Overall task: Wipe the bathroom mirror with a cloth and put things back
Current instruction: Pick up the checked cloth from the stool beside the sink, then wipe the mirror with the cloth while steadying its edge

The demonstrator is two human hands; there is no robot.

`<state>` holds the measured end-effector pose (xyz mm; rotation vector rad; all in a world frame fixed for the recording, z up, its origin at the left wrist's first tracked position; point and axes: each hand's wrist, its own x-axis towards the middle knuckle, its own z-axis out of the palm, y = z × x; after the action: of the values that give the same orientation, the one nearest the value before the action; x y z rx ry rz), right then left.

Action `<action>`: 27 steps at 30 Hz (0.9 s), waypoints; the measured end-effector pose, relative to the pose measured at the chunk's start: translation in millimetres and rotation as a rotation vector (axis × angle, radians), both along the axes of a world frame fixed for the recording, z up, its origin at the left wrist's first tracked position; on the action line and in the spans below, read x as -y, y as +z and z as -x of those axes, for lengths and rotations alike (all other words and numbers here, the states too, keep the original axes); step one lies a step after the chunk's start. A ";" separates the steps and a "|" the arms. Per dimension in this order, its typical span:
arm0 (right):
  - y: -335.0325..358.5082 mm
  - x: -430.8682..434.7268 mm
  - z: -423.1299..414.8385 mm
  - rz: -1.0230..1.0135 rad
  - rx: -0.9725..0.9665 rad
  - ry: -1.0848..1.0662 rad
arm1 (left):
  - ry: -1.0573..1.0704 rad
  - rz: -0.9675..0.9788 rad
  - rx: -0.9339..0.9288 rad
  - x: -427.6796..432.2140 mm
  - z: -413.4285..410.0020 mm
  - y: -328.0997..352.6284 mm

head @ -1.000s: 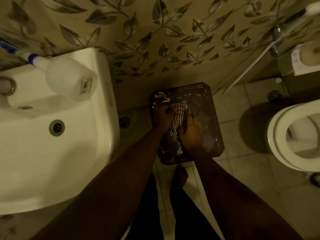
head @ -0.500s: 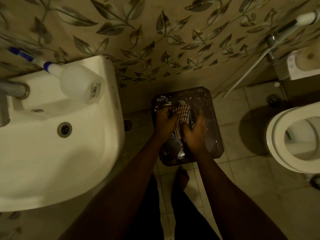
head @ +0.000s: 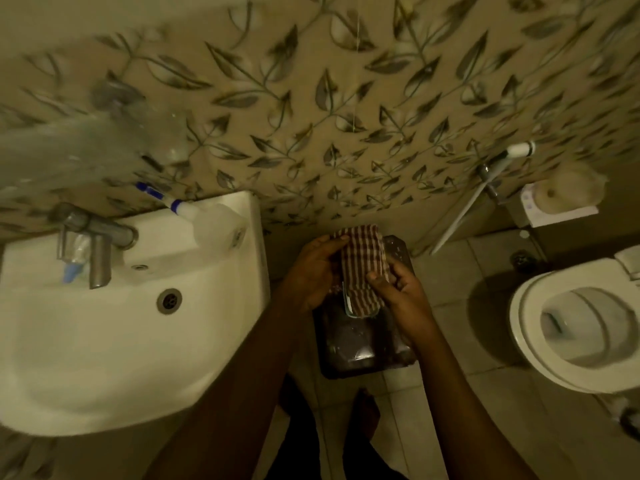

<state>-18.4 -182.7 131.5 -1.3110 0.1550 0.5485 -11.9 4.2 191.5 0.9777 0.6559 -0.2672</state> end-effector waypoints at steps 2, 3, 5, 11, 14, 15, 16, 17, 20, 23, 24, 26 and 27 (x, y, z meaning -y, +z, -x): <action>28.7 -5.9 0.1 -0.054 0.025 -0.047 | 0.006 -0.026 0.006 -8.4 1.6 29.1; 40.8 -8.4 0.3 -0.069 0.032 -0.059 | 0.008 -0.036 0.003 -11.4 2.3 41.6; 69.8 -16.2 0.9 -0.081 0.043 -0.052 | 0.006 -0.057 0.015 -18.7 7.3 68.6; 145.9 -42.6 7.5 -0.168 0.034 -0.014 | 0.078 0.059 0.154 -23.7 30.0 132.6; 175.5 -52.6 9.0 -0.172 0.092 -0.026 | 0.155 0.099 0.187 -23.6 38.9 154.8; 185.0 -54.8 9.7 -0.158 0.135 -0.031 | 0.168 0.112 0.206 -24.5 42.0 161.6; 194.3 -56.3 10.1 -0.125 0.203 -0.037 | 0.175 0.114 0.226 -25.5 44.7 169.3; 202.8 -57.9 9.3 -0.074 0.295 -0.046 | 0.182 0.099 0.242 -26.1 46.4 177.1; 230.5 -60.3 8.9 0.132 0.597 -0.090 | 0.227 0.078 0.269 -24.9 50.9 195.7; 259.7 -66.2 11.8 0.547 1.065 -0.210 | 0.243 0.100 0.338 -22.4 56.6 214.3; 268.7 -70.3 14.3 0.667 1.209 -0.251 | 0.233 0.110 0.364 -21.9 59.0 221.0; 283.7 -79.2 23.8 0.797 1.407 -0.252 | 0.206 0.164 0.433 -21.8 62.9 232.3; 289.9 -83.6 28.5 0.827 1.473 -0.226 | 0.205 0.207 0.466 -22.0 64.1 237.6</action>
<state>-46.9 -99.1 421.4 -2.1458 -0.7588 -0.8472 -76.0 26.2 429.2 0.7307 0.2896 0.0751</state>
